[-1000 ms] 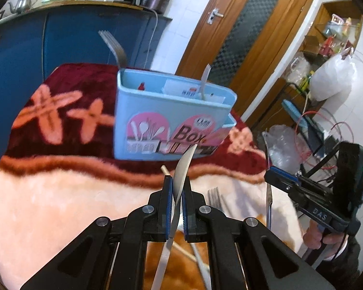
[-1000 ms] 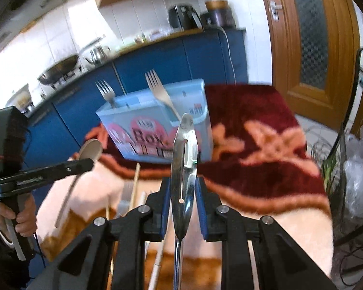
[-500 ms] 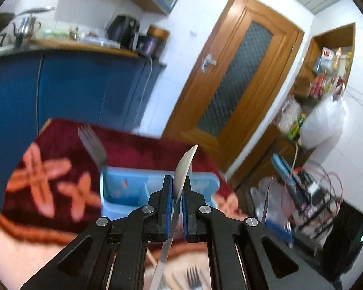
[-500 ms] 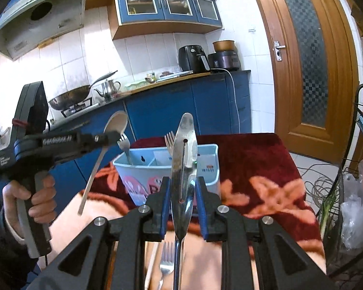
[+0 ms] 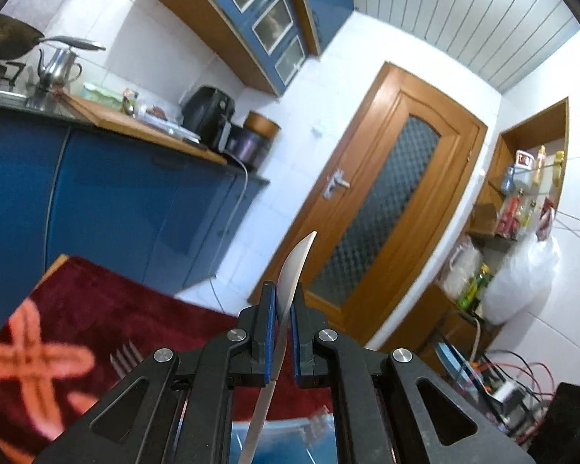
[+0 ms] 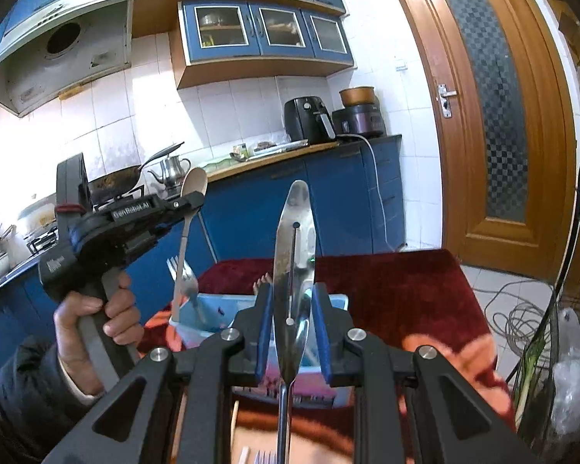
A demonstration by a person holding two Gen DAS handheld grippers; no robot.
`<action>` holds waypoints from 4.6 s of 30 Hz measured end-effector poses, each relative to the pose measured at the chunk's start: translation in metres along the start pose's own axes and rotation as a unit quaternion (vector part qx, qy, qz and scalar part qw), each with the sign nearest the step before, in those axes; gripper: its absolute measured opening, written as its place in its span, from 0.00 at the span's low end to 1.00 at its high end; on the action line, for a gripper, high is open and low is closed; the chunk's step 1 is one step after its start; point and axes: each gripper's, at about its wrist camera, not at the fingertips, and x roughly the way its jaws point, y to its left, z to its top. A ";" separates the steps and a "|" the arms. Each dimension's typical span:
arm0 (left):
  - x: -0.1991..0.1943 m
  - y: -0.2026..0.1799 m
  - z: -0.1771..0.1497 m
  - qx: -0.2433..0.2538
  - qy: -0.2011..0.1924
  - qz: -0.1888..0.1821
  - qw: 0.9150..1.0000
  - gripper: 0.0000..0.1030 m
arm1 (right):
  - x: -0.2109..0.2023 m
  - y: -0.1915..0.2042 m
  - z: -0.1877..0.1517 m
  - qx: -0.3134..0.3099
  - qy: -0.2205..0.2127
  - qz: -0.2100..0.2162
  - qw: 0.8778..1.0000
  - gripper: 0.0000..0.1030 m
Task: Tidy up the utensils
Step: 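Lower the spoon and tongs into the blue caddy and open both tools, then move both open tools back over the remaining utensils, then grasp a silver fork with the left tool while the right tool grasps a chopstick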
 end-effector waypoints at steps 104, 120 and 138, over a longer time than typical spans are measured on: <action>-0.120 0.015 -0.161 0.064 0.303 0.188 0.932 0.63 | -0.019 0.009 -0.139 0.051 0.259 -0.035 0.964 0.64; -0.123 0.006 -0.170 0.078 0.325 0.181 0.925 0.67 | 0.004 0.020 -0.141 -0.011 0.325 -0.044 0.945 0.10; -0.101 -0.031 -0.182 0.098 0.375 0.115 0.914 0.23 | -0.008 -0.012 -0.136 0.009 0.320 -0.053 0.946 0.07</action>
